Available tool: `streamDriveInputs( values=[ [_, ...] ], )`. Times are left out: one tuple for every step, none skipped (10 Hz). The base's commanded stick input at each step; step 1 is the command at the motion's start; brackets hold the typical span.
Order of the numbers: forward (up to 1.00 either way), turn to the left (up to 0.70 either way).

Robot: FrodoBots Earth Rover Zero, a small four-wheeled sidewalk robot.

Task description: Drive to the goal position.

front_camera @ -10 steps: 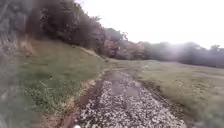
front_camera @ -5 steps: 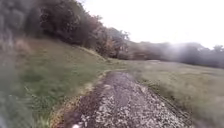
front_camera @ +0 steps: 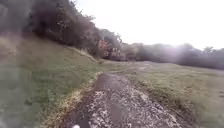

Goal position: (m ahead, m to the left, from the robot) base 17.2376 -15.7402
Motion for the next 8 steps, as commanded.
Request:
streamDriveInputs(
  values=[
    [0.85, 0.00],
    [0.85, 0.00],
    [0.85, 0.00],
    [0.85, 0.00],
    [0.85, 0.00],
    [0.85, 0.00],
    [0.85, 0.00],
    [0.85, 0.00]
  ],
)
